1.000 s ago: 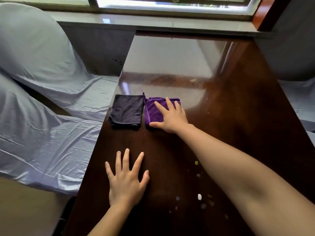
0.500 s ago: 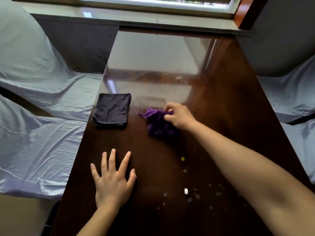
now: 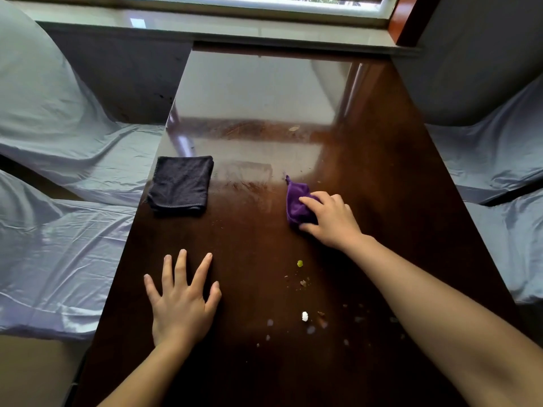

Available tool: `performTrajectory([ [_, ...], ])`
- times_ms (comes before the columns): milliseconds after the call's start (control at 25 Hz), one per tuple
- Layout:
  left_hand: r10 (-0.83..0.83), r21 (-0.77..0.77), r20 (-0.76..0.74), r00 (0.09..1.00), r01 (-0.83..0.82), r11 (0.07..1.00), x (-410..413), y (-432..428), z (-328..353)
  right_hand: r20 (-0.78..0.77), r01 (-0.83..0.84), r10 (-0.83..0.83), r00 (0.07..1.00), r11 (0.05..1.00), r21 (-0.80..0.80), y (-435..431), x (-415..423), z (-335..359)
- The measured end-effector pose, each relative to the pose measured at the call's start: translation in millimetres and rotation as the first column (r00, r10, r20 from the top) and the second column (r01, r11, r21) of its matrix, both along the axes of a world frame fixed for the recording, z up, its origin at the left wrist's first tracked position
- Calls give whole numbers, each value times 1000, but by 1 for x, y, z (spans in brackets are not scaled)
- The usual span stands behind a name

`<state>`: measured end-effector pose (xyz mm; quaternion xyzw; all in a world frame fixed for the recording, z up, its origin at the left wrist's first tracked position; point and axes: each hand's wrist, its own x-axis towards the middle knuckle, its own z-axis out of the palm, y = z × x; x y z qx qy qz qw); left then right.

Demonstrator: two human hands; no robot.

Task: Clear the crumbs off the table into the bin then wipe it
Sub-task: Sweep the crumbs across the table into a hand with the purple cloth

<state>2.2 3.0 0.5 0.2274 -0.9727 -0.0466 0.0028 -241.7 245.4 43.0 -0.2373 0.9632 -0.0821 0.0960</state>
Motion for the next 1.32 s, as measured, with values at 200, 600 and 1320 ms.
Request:
performTrajectory([
  [200,7,5,-1,1000,-7,1000,0,-1,-2,65,-148,156,986,982,-115,5,15,23],
  [600,-2,52,17,1000,1,999,1,1,2,504,220,41,863,866,-448,41,143,43],
  [1320,71,534,-295,953,103,839,63,36,16,261,363,-280,924,854,-373,90,221,6],
])
